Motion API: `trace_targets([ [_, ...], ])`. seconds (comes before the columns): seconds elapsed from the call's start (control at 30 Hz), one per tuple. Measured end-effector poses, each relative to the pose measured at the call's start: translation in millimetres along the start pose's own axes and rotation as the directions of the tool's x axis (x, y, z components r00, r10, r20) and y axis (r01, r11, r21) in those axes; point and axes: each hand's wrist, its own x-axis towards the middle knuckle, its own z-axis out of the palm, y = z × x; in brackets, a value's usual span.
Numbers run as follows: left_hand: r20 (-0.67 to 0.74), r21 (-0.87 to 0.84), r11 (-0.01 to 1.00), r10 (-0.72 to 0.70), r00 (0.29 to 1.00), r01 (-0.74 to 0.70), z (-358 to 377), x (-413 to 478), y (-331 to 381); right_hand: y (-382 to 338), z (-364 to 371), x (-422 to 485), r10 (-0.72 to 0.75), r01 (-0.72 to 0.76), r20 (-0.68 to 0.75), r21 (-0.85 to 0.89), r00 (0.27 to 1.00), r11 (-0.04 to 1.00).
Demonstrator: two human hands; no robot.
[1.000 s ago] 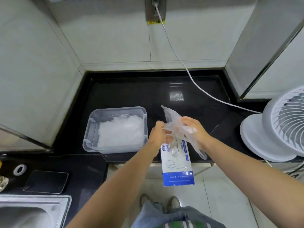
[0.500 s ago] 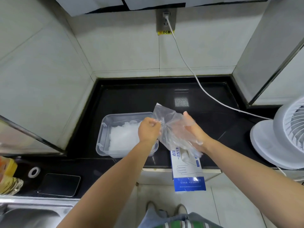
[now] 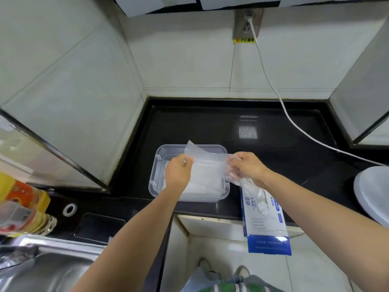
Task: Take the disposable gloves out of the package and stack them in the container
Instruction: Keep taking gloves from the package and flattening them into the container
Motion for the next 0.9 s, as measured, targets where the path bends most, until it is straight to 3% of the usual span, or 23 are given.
trace_targets([
  [0.13, -0.047, 0.077, 0.997, -0.027, 0.999, 0.03, -12, 6, -18, -7, 9, 19, 0.037, -0.019, -0.169, 0.104, 0.985, 0.994],
  [0.17, -0.05, 0.136, 0.99, -0.043, 0.998, 0.049, -12, 6, -20, -9, 12, 21, -0.03, 0.044, -0.24, 0.051, 0.97, 0.998],
  [0.23, -0.049, 0.243, 0.966, -0.075, 0.996, 0.085, -13, 9, -26, -18, 21, 19, -0.314, 0.27, -0.374, -0.167, 0.873, 0.948],
  [0.3, -0.034, 0.235, 0.966, -0.101, 0.994, 0.106, -12, 12, -30, -28, 33, 17, -0.565, 0.476, -0.325, -0.315, 0.758, 0.821],
  [0.37, 0.004, 0.368, 0.929, -0.045, 0.999, 0.041, -11, 15, -33, -30, 49, 18, -0.636, 0.563, -0.12, -0.361, 0.763, 0.744],
  [0.47, 0.046, 0.552, 0.834, -0.021, 0.999, -0.008, -7, 21, -34, -21, 73, 29, -0.478, 0.491, 0.174, -0.533, 0.861, 0.689],
  [0.57, 0.164, 0.665, 0.738, 0.009, 0.986, -0.117, -1, 25, -43, -4, 86, 39, -0.207, 0.297, 0.212, -0.715, 0.955, 0.633],
  [0.7, 0.202, 0.77, 0.601, 0.09, 0.975, -0.215, 2, 31, -50, 12, 100, 50, -0.01, 0.204, 0.245, -0.786, 0.97, 0.584],
  [0.8, 0.085, 0.698, 0.675, 0.253, 0.964, -0.239, 2, 35, -43, 17, 112, 58, 0.072, 0.191, 0.28, -0.798, 0.957, 0.571],
  [0.9, 0.19, 0.597, 0.715, 0.316, 0.93, -0.365, 11, 39, -39, 19, 118, 63, 0.092, 0.181, 0.29, -0.783, 0.953, 0.596],
])
